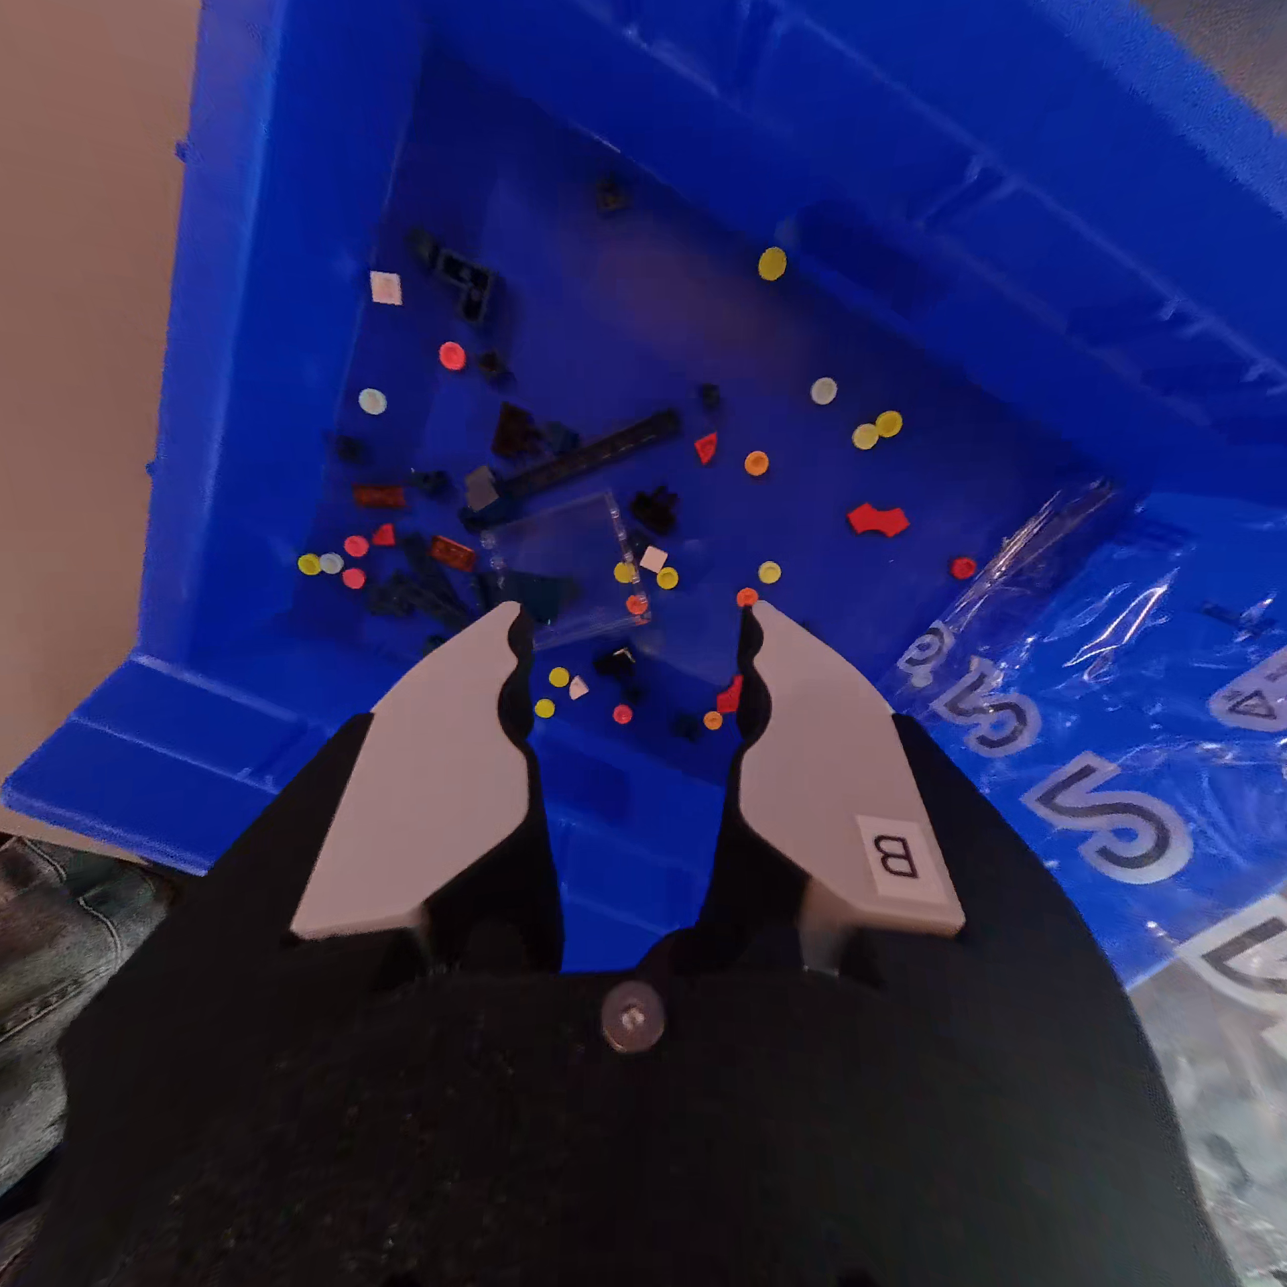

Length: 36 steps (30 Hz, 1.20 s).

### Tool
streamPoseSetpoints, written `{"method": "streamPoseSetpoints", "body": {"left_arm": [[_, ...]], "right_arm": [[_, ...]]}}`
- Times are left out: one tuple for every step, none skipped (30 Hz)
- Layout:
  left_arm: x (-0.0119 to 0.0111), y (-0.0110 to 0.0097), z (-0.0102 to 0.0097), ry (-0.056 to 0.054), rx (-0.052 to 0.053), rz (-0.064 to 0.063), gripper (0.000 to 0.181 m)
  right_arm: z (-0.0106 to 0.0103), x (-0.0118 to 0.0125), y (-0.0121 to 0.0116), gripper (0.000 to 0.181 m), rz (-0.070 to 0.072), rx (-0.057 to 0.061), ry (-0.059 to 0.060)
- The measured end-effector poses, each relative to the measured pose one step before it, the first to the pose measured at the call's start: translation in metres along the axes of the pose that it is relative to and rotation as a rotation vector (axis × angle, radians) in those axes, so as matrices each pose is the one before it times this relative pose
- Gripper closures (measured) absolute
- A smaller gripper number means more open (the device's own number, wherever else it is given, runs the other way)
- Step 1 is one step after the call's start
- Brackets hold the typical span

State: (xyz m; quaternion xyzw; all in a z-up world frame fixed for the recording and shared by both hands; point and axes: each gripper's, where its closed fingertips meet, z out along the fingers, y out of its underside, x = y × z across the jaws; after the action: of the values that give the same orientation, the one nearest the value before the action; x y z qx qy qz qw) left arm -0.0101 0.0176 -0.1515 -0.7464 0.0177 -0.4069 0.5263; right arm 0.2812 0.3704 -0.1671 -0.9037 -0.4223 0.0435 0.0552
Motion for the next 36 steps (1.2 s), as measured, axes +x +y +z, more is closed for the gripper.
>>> {"method": "streamPoseSetpoints", "body": {"left_arm": [[0.00011,-0.00015,-0.00025,0.0010,0.0016,0.0003,0.144],[0.00014,-0.00010,-0.00016,0.0015,0.0015,-0.0006,0.144],[-0.00008,-0.00016,-0.00017,0.0003,0.0012,-0.0013,0.144],[0.00002,0.00012,-0.00001,0.0002,-0.0003,-0.0008,0.144],[-0.00008,0.00012,0.00007,-0.0008,-0.0009,0.0000,0.144],[0.00002,0.00008,0.00002,-0.0009,-0.0003,0.0014,0.144],[0.00005,-0.00001,-0.00004,-0.0012,0.0001,0.0019,0.144],[0.00010,0.00005,0.00003,-0.0002,0.0000,0.0015,0.144],[-0.00001,-0.00006,0.00000,0.0005,-0.0002,-0.0005,0.144],[-0.00001,-0.00001,-0.00005,0.0012,0.0007,-0.0013,0.144],[0.00011,-0.00016,-0.00014,0.0011,0.0009,-0.0008,0.144],[-0.00009,0.00004,0.00000,0.0002,-0.0003,-0.0007,0.144],[0.00001,0.00011,0.00008,-0.0001,-0.0009,0.0000,0.144],[0.00006,-0.00006,0.00004,-0.0009,0.0002,0.0017,0.144],[0.00022,-0.00002,-0.00006,-0.0008,0.0003,0.0027,0.144],[0.00025,0.00007,0.00005,0.0003,-0.0005,0.0021,0.144],[0.00025,0.00008,0.00012,0.0014,-0.0009,0.0011,0.144],[0.00071,0.00016,0.00008,0.0049,-0.0015,0.0010,0.144],[0.00130,0.00036,0.00024,0.0097,-0.0032,0.0020,0.144],[0.00175,0.00054,0.00029,0.0122,-0.0039,0.0045,0.144],[0.00236,0.00040,0.00034,0.0140,-0.0041,0.0083,0.144],[0.00278,0.00064,0.00044,0.0149,-0.0051,0.0113,0.144],[0.00284,0.00061,0.00044,0.0146,-0.0051,0.0146,0.144],[0.00249,0.00037,0.00039,0.0089,-0.0036,0.0185,0.144],[0.00267,-0.00026,0.00024,0.0054,0.0002,0.0278,0.144],[0.00295,-0.00034,0.00002,0.0048,0.0005,0.0347,0.144],[0.00257,-0.00058,-0.00008,0.0019,0.0009,0.0367,0.144],[0.00296,-0.00100,-0.00044,0.0052,0.0038,0.0428,0.144],[0.00305,-0.00152,-0.00088,0.0039,0.0067,0.0545,0.144],[0.00224,-0.00223,-0.00152,-0.0061,0.0101,0.0718,0.144],[0.00178,-0.00271,-0.00184,-0.0141,0.0151,0.0879,0.144],[0.00212,-0.00234,-0.00195,-0.0131,0.0151,0.0957,0.144],[0.00298,-0.00114,-0.00145,-0.0049,0.0087,0.0952,0.143],[0.00253,0.00021,-0.00057,-0.0041,0.0000,0.0788,0.145],[0.00101,0.00154,0.00016,-0.0094,-0.0098,0.0479,0.145],[-0.00066,0.00167,0.00064,-0.0114,-0.0136,0.0169,0.145]], "right_arm": [[0.00140,0.00041,-0.00171,0.123,-0.0150,-0.0146,0.0053],[0.00312,0.00009,-0.00090,0.119,-0.0161,-0.0202,0.0002],[0.00418,0.00354,0.00204,0.115,-0.0073,-0.0412,0.0167],[0.00395,0.01040,0.00477,0.110,-0.0002,-0.0630,0.0566],[0.00326,0.01083,0.00348,0.106,-0.0094,-0.0534,0.0617],[0.00243,-0.00069,-0.00345,0.102,-0.0145,0.0042,-0.0115],[0.00063,-0.00700,-0.00907,0.106,0.0120,0.0469,-0.0576],[-0.00019,0.00550,-0.00311,0.110,0.0321,0.0032,0.0233],[-0.00092,0.00872,0.00180,0.111,-0.0079,-0.0255,0.0559],[0.00030,-0.00401,-0.00279,0.109,-0.0354,0.0131,-0.0190],[0.00081,-0.00589,-0.00522,0.110,-0.0014,0.0268,-0.0348],[-0.00005,0.00970,0.00156,0.109,0.0194,-0.0240,0.0636],[-0.00085,0.00654,0.00069,0.106,-0.0127,-0.0104,0.0501],[-0.00207,-0.00769,-0.00801,0.106,-0.0174,0.0550,-0.0371],[-0.00543,-0.01175,-0.01419,0.106,-0.0074,0.0989,-0.0512],[-0.00903,-0.01170,-0.01681,0.109,-0.0076,0.1248,-0.0316],[-0.01132,-0.01366,-0.01971,0.109,-0.0106,0.1436,-0.0262],[-0.01300,-0.01828,-0.02212,0.110,-0.0199,0.1595,-0.0342],[-0.01385,-0.02262,-0.02370,0.110,-0.0332,0.1709,-0.0376],[-0.01357,-0.02671,-0.02426,0.111,-0.0449,0.1726,-0.0425],[-0.01202,-0.03099,-0.02373,0.108,-0.0455,0.1645,-0.0532],[-0.00936,-0.03561,-0.02247,0.102,-0.0387,0.1513,-0.0700],[-0.00579,-0.03901,-0.02028,0.092,-0.0311,0.1362,-0.0853],[-0.00182,-0.03975,-0.01650,0.083,-0.0234,0.1153,-0.0895],[0.00168,-0.03973,-0.01064,0.081,-0.0152,0.0841,-0.0950],[0.00496,-0.03811,-0.00459,0.081,-0.0071,0.0569,-0.0973],[0.00773,-0.03404,0.00120,0.083,0.0094,0.0373,-0.0869],[0.00961,-0.03073,0.00708,0.088,0.0172,0.0209,-0.0876],[0.01073,-0.02712,0.01141,0.094,0.0192,0.0019,-0.0880],[0.01172,-0.02019,0.01285,0.099,0.0210,0.0017,-0.0660],[0.01188,-0.01396,0.01352,0.110,0.0154,0.0045,-0.0461],[0.01105,-0.00829,0.01263,0.115,0.0109,0.0050,-0.0300],[0.00958,-0.00243,0.01155,0.122,0.0095,0.0029,-0.0090],[0.00787,0.00113,0.00993,0.128,0.0064,-0.0055,0.0010],[0.00694,0.00264,0.00660,0.136,0.0041,0.0003,0.0042],[0.00636,0.00196,0.00369,0.141,-0.0041,0.0045,-0.0020]]}}
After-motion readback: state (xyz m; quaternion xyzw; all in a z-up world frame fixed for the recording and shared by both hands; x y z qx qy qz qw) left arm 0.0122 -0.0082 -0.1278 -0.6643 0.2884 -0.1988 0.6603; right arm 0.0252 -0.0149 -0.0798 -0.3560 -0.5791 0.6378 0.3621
